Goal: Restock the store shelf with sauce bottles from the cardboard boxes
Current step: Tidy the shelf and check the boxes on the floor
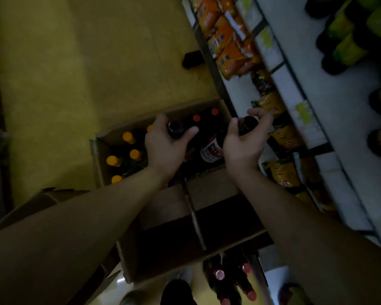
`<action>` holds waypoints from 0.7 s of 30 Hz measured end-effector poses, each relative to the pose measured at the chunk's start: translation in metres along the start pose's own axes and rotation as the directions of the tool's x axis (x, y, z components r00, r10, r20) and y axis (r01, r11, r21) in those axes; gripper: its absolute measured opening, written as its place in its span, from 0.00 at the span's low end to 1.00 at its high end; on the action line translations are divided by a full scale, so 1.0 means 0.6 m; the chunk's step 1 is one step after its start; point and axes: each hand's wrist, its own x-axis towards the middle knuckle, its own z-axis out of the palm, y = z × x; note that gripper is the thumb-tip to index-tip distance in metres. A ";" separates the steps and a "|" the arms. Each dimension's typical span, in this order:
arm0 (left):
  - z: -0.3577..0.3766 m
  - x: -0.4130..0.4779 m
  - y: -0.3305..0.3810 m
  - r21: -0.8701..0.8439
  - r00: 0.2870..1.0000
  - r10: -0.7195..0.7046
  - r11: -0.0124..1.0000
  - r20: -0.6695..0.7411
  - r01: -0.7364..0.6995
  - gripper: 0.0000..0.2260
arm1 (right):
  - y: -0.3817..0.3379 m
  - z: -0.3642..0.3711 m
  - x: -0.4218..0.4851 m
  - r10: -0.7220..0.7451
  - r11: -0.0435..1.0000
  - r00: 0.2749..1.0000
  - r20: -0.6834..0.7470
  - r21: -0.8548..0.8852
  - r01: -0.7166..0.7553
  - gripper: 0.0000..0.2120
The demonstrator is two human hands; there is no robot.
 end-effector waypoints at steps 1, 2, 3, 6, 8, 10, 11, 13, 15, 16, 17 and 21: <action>-0.015 -0.001 0.026 -0.013 0.999 -0.010 1.000 -0.046 0.009 0.17 | -0.034 -0.008 0.001 -0.012 1.000 1.000 -0.022 0.016 0.012 0.12; -0.030 -0.001 0.058 -0.025 0.996 -0.019 1.000 -0.088 0.017 0.19 | -0.071 -0.016 0.002 -0.027 0.999 0.998 -0.050 0.031 0.028 0.11; -0.046 0.000 0.090 -0.040 0.992 -0.017 0.999 -0.122 0.012 0.21 | -0.107 -0.025 0.003 -0.041 0.997 0.996 -0.074 0.057 0.045 0.11; -0.099 -0.005 0.193 -0.069 0.981 0.074 0.994 -0.177 -0.088 0.23 | -0.214 -0.054 -0.003 -0.084 0.989 0.990 -0.110 0.112 0.097 0.13; -0.141 -0.016 0.265 -0.092 0.977 0.087 0.990 -0.193 -0.106 0.21 | -0.292 -0.079 -0.016 -0.135 0.982 0.982 -0.129 0.119 0.150 0.12; -0.187 -0.031 0.341 -0.149 0.978 0.068 0.984 -0.197 -0.098 0.19 | -0.381 -0.117 -0.038 -0.174 0.975 0.973 -0.152 0.114 0.192 0.09; -0.209 -0.039 0.383 -0.178 0.979 0.066 0.979 -0.194 -0.101 0.19 | -0.428 -0.140 -0.049 -0.192 0.972 0.967 -0.167 0.100 0.211 0.08; -0.256 -0.060 0.477 -0.221 0.983 0.077 0.969 -0.166 -0.113 0.17 | -0.528 -0.191 -0.075 -0.218 0.967 0.958 -0.187 0.093 0.238 0.08; -0.303 -0.086 0.577 -0.242 0.982 0.146 0.955 -0.117 -0.170 0.14 | -0.627 -0.246 -0.096 -0.208 0.957 0.951 -0.229 0.154 0.246 0.10; -0.327 -0.103 0.626 -0.239 0.977 0.192 0.948 -0.097 -0.210 0.13 | -0.677 -0.275 -0.107 -0.203 0.955 0.947 -0.248 0.162 0.248 0.12; -0.351 -0.120 0.679 -0.230 0.966 0.244 0.939 -0.082 -0.257 0.13 | -0.730 -0.307 -0.118 -0.209 0.954 0.942 -0.261 0.159 0.256 0.14; -0.436 -0.203 0.893 -0.168 0.908 0.418 0.894 -0.024 -0.416 0.17 | -0.922 -0.449 -0.172 -0.201 0.936 0.940 -0.275 0.229 0.268 0.22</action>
